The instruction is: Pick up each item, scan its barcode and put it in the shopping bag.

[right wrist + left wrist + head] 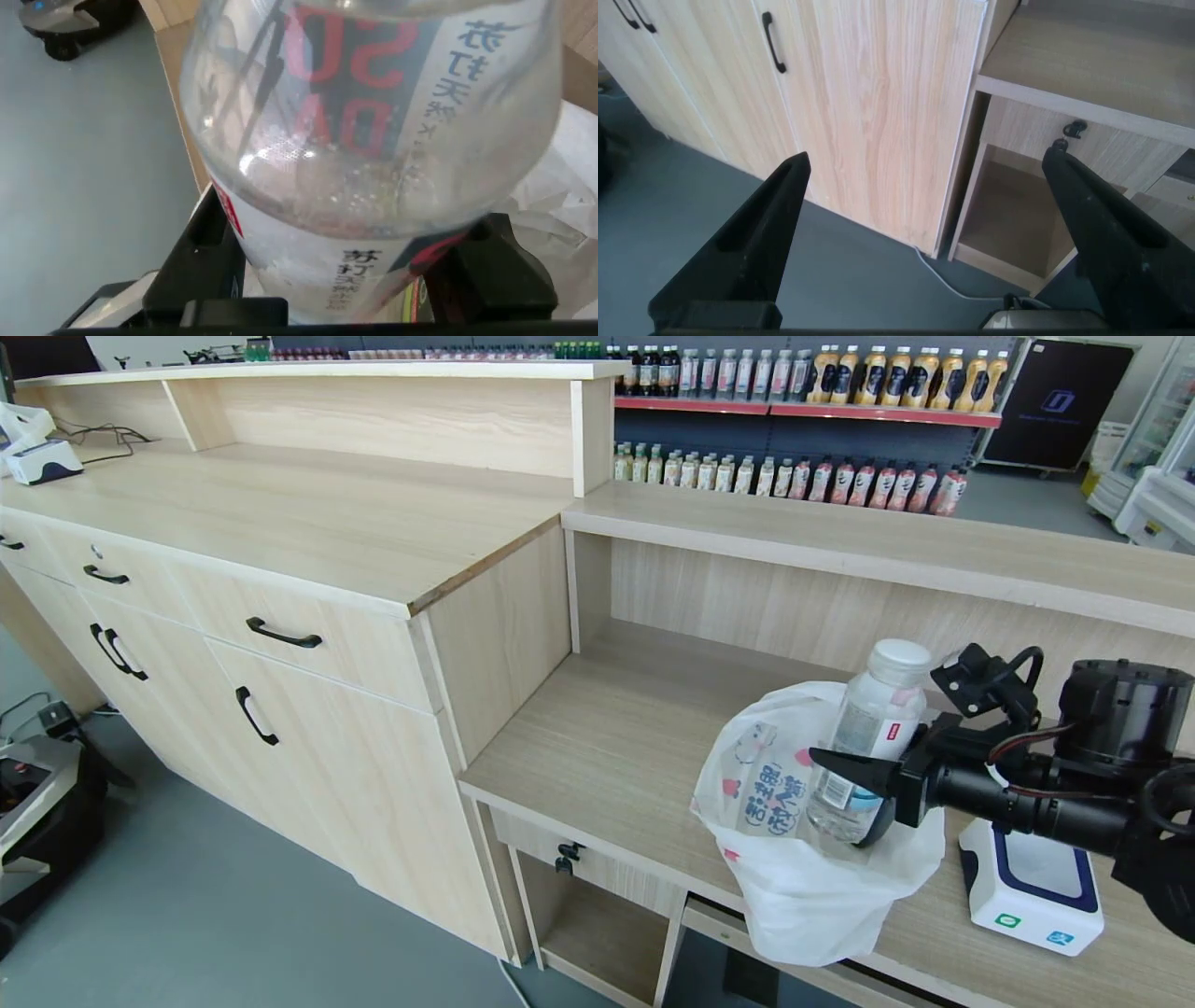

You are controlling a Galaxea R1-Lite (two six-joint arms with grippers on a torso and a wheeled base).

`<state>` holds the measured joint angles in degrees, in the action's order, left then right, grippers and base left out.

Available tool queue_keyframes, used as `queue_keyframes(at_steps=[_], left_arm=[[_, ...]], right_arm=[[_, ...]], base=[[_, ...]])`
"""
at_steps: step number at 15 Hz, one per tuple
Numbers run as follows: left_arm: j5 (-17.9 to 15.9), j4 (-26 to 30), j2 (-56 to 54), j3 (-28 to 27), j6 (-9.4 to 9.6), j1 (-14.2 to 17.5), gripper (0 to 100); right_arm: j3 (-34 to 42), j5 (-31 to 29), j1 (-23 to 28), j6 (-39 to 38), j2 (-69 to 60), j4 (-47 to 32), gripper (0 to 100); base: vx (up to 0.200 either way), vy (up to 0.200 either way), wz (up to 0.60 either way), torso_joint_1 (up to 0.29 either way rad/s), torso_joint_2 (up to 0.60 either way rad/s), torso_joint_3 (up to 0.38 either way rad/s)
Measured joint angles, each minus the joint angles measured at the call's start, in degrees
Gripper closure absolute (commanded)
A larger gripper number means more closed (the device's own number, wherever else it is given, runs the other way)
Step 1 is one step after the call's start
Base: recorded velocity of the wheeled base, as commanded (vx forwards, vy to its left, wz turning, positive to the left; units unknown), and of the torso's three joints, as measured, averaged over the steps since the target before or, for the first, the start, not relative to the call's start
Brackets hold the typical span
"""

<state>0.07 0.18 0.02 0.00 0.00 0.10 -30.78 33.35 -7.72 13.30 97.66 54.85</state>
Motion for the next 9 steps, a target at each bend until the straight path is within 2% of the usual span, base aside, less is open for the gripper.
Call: queue_keyframes(at_steps=[4, 9], left_arm=[[0.0, 0.0, 0.0, 0.0, 0.02, 0.0, 0], [0.0, 0.0, 0.0, 0.0, 0.00, 0.0, 0]], right_arm=[[0.2, 4.5, 2.4, 4.9, 2.6, 1.2, 100], [0.3, 8.7, 3.6, 6.4, 5.3, 2.8, 100]], base=[[0.000, 0.000, 0.00, 0.000, 0.00, 0.000], [0.000, 0.000, 0.00, 0.000, 0.00, 0.000]])
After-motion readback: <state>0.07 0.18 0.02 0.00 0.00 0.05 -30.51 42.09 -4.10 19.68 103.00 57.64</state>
